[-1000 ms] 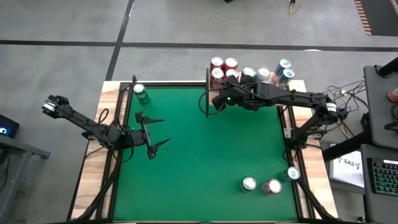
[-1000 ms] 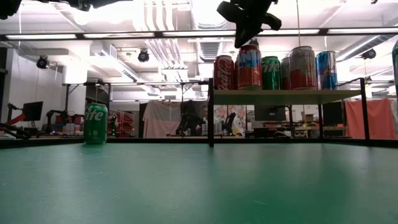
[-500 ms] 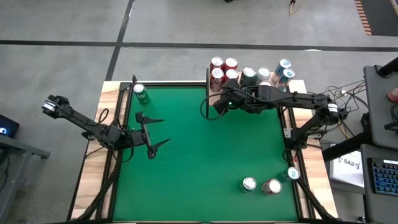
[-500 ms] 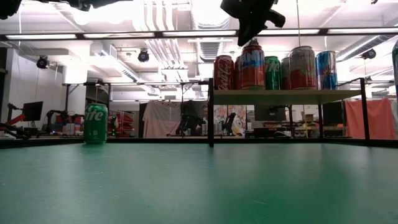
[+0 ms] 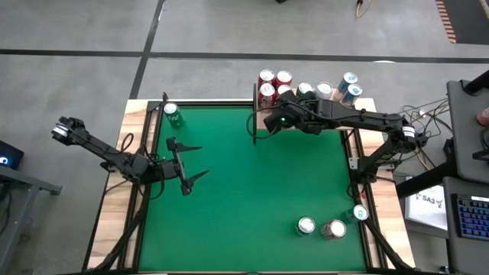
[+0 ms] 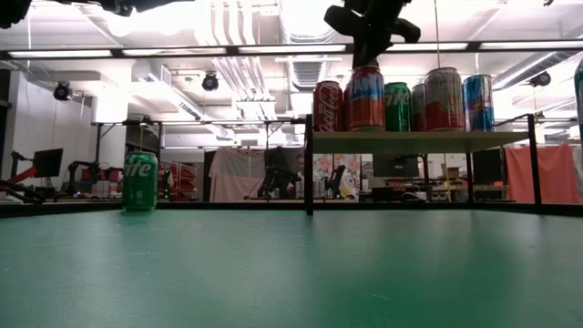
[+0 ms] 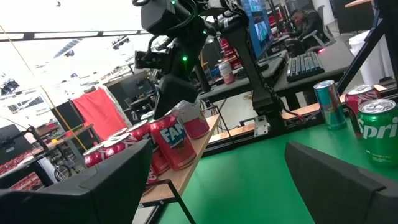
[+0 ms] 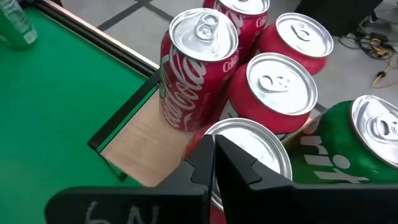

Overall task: Place canned beverage on shelf
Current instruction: Put the red soda can on the shelf aligned with the other red soda cans

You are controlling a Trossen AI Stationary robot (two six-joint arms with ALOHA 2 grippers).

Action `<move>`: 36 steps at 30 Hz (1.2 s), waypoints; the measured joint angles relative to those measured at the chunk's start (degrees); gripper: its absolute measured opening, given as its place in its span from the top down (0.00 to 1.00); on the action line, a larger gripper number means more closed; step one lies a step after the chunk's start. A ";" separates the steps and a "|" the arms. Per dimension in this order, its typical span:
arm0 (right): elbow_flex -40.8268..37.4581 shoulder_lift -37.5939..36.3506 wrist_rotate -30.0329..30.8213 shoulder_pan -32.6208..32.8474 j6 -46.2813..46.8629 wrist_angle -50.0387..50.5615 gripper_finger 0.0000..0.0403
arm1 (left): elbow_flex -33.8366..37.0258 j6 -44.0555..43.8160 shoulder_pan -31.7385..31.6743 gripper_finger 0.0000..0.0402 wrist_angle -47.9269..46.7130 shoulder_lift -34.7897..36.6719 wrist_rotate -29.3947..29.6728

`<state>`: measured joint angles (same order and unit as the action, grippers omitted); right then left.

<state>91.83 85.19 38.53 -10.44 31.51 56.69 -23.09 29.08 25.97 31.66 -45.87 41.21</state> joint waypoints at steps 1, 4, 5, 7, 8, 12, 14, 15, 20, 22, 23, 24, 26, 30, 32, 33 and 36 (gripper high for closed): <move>0.00 0.00 -0.02 0.17 0.00 -0.02 0.98 | 0.00 0.00 -0.01 0.12 0.02 0.00 -0.01; 0.01 0.00 -1.14 0.46 0.35 -0.18 0.98 | 0.00 0.00 0.00 0.12 0.02 -0.01 0.00; 0.02 0.00 -1.21 0.63 0.66 -0.12 0.98 | -0.01 0.00 0.00 0.12 0.02 0.00 -0.01; 0.02 0.00 -1.08 0.68 0.68 -0.13 0.98 | 0.00 0.00 0.00 0.12 0.02 0.00 0.00; 0.02 0.00 -1.02 0.68 0.70 -0.13 0.98 | 0.00 0.00 0.00 0.12 0.02 -0.01 0.00; 0.02 0.00 -0.87 0.68 0.40 -0.18 0.98 | 0.00 0.00 -0.01 0.12 0.02 0.00 0.00; 0.16 -0.02 -0.41 0.71 -0.08 -0.24 0.98 | 0.00 0.00 0.00 0.12 0.02 -0.02 0.00; 0.53 -0.02 -0.35 0.86 -0.42 -0.04 0.98 | 0.00 0.00 0.00 0.12 0.02 0.00 0.00; 3.59 -0.34 -0.33 2.30 -1.08 0.53 0.98 | 0.00 0.00 0.00 0.12 0.02 0.00 0.00; 5.09 -0.35 -2.88 2.88 -1.12 0.96 0.98 | 0.00 0.02 0.00 0.12 0.00 -0.02 0.00; 5.89 -0.35 -4.88 3.06 -0.92 1.79 0.98 | -0.01 0.00 0.00 0.12 0.01 0.00 0.00; 6.57 -0.35 -6.71 3.24 -0.23 2.93 0.98 | 0.00 0.01 0.00 0.12 0.02 -0.01 -0.01; 7.59 -0.35 -9.85 3.48 2.22 5.93 0.98 | 0.00 0.00 0.00 0.12 0.02 0.00 0.00; 8.09 -0.35 -12.82 3.44 7.97 15.40 0.98 | 0.00 0.02 0.00 0.12 0.00 0.00 0.00; 7.41 -0.35 -12.83 3.42 10.21 18.42 0.98 | 0.00 0.01 0.00 0.12 0.01 -0.01 0.00; 6.92 -0.35 -12.80 3.42 10.94 19.19 0.98 | 0.00 0.00 0.00 0.12 0.02 -0.02 -0.02; 5.39 -0.24 -12.57 3.42 11.38 19.04 0.98 | 0.00 0.01 0.00 0.12 0.02 0.00 -0.02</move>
<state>97.22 84.94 25.96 -7.03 42.89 75.72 -23.09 29.09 25.98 31.68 -45.87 41.19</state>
